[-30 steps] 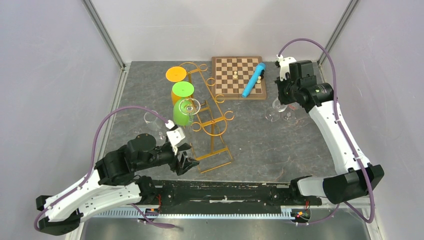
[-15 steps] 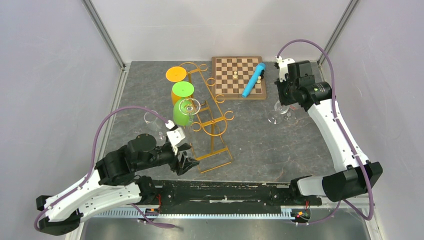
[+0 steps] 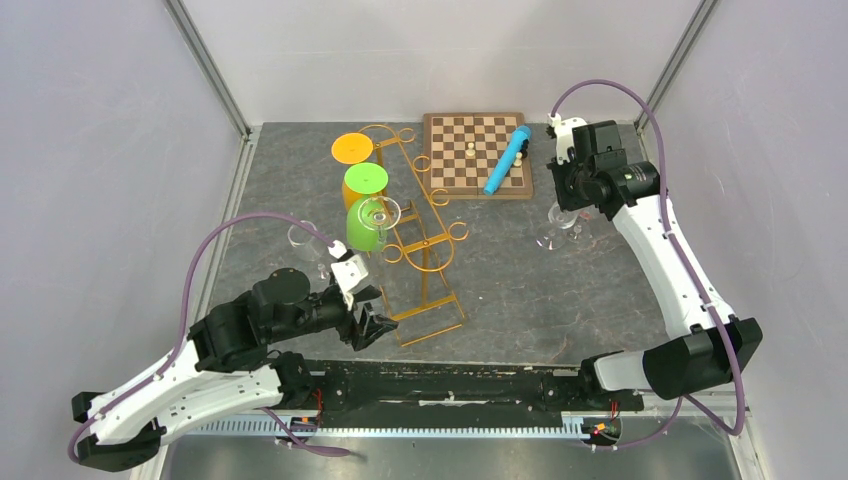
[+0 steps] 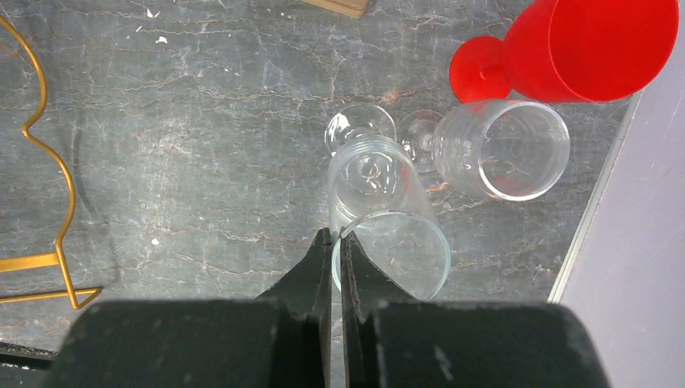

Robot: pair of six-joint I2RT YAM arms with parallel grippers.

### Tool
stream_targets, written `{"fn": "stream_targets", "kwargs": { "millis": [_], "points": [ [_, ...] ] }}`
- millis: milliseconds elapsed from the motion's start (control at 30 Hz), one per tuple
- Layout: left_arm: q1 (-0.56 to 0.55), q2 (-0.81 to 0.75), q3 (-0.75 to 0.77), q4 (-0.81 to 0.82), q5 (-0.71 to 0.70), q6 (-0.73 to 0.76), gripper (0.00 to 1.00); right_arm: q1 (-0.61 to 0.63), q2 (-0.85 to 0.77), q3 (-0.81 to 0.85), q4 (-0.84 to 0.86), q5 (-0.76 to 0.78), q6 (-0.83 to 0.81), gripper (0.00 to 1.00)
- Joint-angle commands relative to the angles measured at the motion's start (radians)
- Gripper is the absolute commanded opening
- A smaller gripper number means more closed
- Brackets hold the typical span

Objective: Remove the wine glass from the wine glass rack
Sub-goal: Place the wine glass at the center of the board.

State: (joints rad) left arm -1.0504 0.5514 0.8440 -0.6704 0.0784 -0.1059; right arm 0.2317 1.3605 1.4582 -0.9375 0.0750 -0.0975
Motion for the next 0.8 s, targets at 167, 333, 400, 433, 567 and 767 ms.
{"fn": "stream_targets", "kwargs": {
  "millis": [167,333,400,433,567,767],
  "points": [
    [0.003,-0.006,-0.002,0.045,-0.026,-0.048,0.74,-0.002,0.014,0.027,0.04,-0.025,-0.006,0.02],
    [0.003,-0.008,-0.002,0.044,-0.03,-0.049,0.74,-0.003,0.033,0.026,0.049,-0.035,-0.002,0.06],
    [0.003,-0.008,-0.003,0.043,-0.032,-0.049,0.74,-0.003,0.042,0.025,0.055,-0.029,-0.002,0.09],
    [0.003,-0.007,-0.003,0.043,-0.034,-0.049,0.74,-0.003,0.045,0.025,0.058,-0.024,-0.001,0.11],
    [0.003,-0.006,-0.005,0.044,-0.038,-0.049,0.74,-0.003,0.059,0.028,0.073,-0.016,0.003,0.15],
    [0.003,0.004,-0.005,0.044,-0.04,-0.049,0.74,-0.003,0.071,0.044,0.084,0.0,0.006,0.27]
  ]
}}
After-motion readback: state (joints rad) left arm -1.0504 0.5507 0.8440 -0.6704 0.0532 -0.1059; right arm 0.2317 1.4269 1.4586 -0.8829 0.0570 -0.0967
